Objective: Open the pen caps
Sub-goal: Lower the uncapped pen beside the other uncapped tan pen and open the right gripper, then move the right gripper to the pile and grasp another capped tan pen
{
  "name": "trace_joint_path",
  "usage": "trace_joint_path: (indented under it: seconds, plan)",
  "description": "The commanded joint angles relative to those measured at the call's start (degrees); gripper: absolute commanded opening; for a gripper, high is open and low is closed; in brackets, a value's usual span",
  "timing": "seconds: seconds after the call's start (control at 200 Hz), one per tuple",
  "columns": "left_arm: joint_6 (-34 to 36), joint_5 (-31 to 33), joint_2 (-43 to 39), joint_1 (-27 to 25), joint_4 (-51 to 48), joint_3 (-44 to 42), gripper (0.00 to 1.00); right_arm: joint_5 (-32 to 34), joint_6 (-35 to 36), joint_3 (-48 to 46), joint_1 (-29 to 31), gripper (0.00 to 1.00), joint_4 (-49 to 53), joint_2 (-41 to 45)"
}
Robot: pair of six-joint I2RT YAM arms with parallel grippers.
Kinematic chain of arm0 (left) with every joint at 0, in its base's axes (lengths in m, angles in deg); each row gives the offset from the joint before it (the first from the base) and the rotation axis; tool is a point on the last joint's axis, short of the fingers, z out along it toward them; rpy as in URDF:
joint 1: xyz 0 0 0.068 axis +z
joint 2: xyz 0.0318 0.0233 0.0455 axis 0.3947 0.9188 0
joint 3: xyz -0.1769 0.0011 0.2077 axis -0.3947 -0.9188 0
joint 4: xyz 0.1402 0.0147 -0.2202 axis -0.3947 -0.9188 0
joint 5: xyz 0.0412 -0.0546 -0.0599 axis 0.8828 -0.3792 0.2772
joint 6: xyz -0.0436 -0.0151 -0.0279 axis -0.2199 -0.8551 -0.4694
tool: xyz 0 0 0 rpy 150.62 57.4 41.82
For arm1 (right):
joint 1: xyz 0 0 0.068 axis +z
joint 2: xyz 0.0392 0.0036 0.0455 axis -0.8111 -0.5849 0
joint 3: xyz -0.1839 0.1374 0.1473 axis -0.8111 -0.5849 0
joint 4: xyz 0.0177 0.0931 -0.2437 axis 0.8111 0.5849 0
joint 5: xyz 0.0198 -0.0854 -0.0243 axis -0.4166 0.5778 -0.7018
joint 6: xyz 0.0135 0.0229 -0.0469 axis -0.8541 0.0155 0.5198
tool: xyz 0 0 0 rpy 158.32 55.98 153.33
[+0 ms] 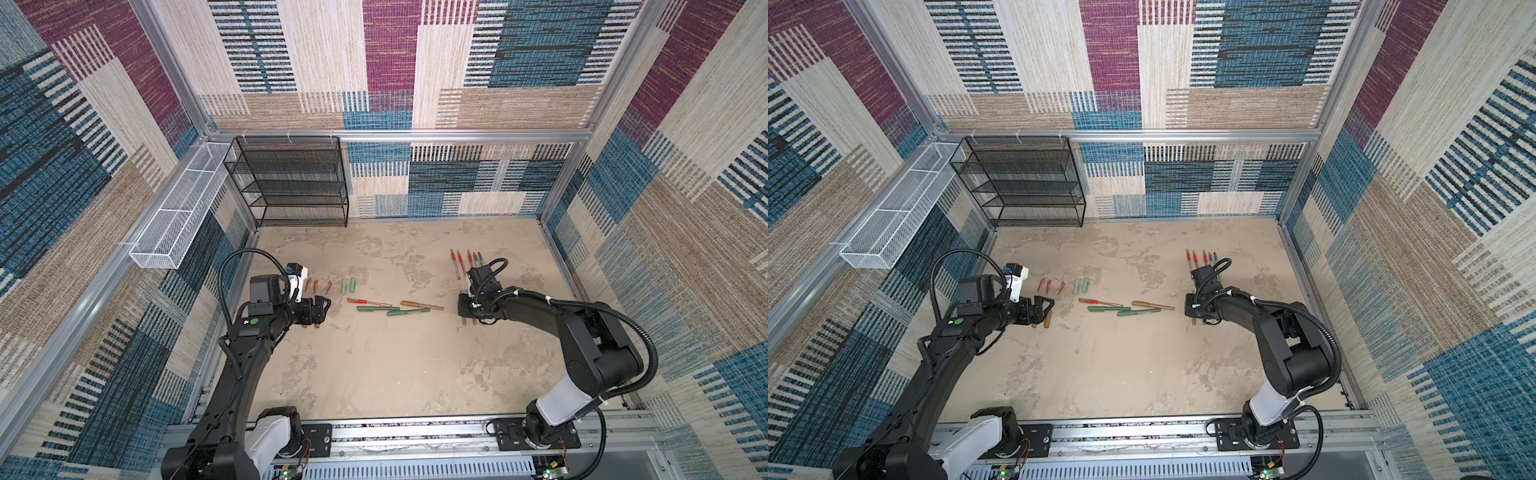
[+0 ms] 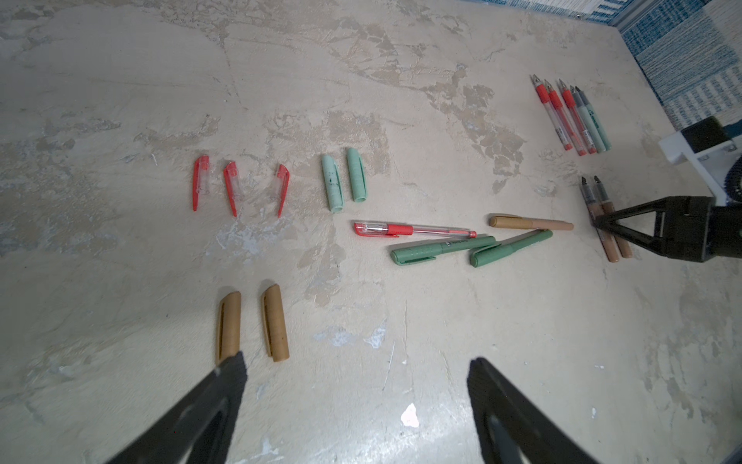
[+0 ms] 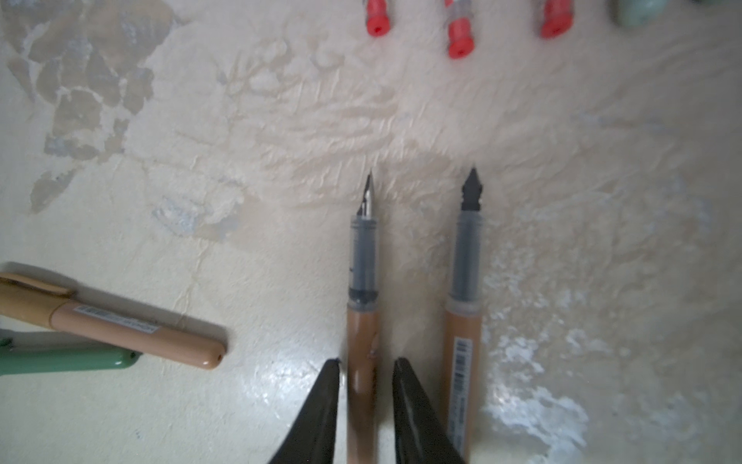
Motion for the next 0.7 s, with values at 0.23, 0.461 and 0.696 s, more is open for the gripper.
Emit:
trace_joint_path:
  seconds: [0.23,0.461,0.696]
  plan:
    - [-1.0,-1.2,-0.5,0.5,1.4,-0.1,0.90,-4.0,4.2,5.5,1.7,0.36,2.3,4.7]
    - [-1.0,-1.4,-0.9,0.6,1.3,-0.1,0.90,-8.3,14.4,13.5,7.0,0.46,3.7,-4.0]
    - [-0.8,-1.4,-1.3,0.8,1.0,-0.1,0.91,-8.9,19.3,21.1,11.5,0.51,7.1,-13.1]
